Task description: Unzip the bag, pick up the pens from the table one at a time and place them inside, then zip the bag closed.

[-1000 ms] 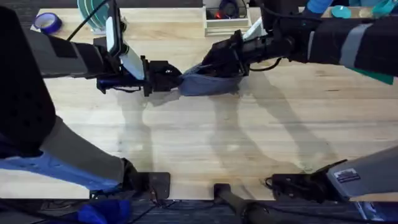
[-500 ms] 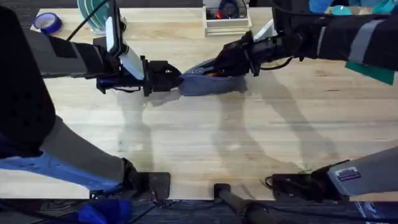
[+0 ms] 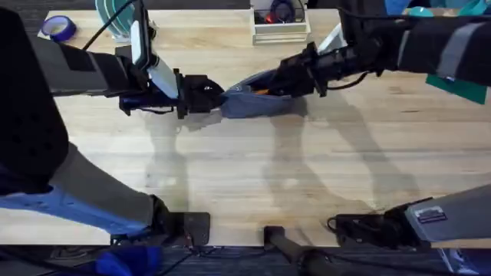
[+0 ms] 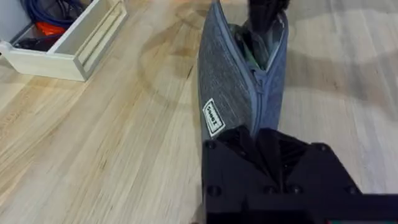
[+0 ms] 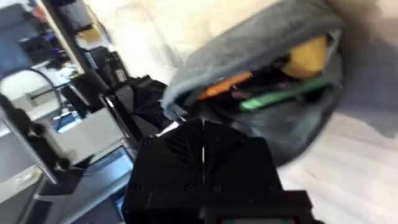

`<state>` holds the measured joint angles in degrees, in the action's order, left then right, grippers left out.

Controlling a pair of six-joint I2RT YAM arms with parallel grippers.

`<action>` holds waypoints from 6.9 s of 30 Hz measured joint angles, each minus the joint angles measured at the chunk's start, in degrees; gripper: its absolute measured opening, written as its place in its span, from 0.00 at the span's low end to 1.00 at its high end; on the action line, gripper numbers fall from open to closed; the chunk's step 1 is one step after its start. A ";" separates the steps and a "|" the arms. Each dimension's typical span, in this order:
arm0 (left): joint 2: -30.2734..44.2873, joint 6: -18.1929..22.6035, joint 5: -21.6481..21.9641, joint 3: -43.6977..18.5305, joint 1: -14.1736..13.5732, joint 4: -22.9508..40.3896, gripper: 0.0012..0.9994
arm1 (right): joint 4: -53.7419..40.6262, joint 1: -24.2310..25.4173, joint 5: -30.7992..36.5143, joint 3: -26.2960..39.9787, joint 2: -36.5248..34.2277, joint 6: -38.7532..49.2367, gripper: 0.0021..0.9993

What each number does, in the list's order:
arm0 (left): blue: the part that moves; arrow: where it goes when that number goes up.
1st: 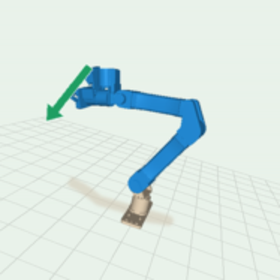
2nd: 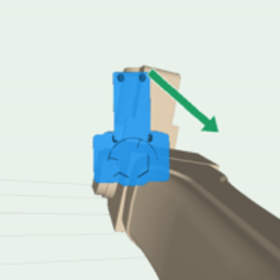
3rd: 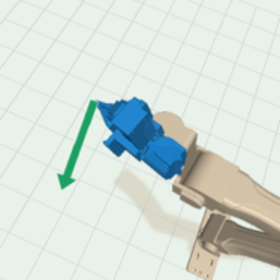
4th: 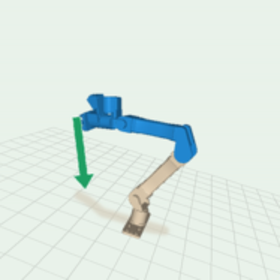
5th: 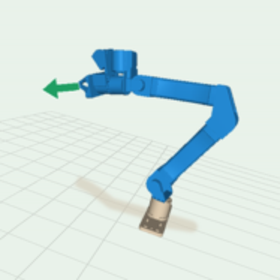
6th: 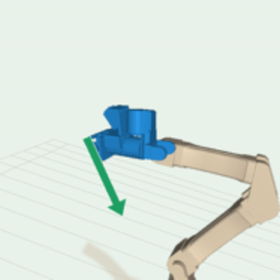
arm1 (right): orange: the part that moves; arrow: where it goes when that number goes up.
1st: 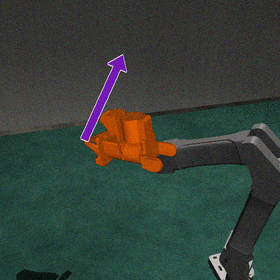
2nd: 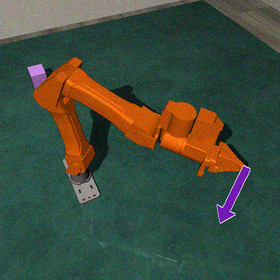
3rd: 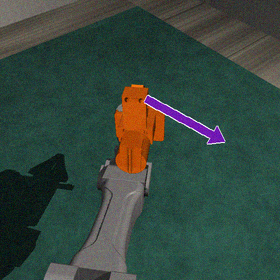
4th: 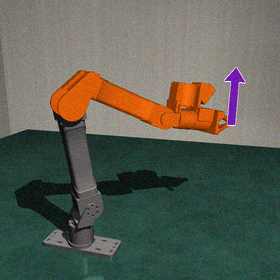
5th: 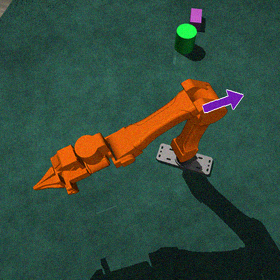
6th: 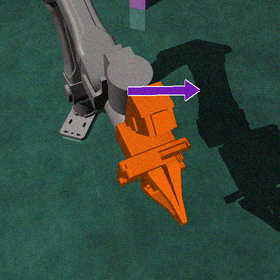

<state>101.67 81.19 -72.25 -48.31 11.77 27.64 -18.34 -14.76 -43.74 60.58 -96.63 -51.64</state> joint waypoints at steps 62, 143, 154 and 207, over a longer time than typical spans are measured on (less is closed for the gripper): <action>0.00 0.00 0.01 0.00 0.00 -0.02 0.04 | -21.57 -11.10 17.79 13.31 6.95 42.43 1.00; 0.00 0.00 0.00 0.00 0.00 -0.02 0.04 | -10.79 -12.77 6.44 13.53 -5.38 42.79 1.00; 0.00 0.00 0.02 0.00 0.00 -0.02 0.04 | -8.27 -14.36 4.08 13.53 -5.38 41.45 1.00; 0.00 0.00 0.00 0.00 0.00 0.00 0.04 | -5.67 -11.04 -24.64 13.55 -5.08 40.56 0.99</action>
<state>101.67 81.19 -72.25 -48.31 11.77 27.64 -24.01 -25.80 -68.37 74.13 -101.72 -11.07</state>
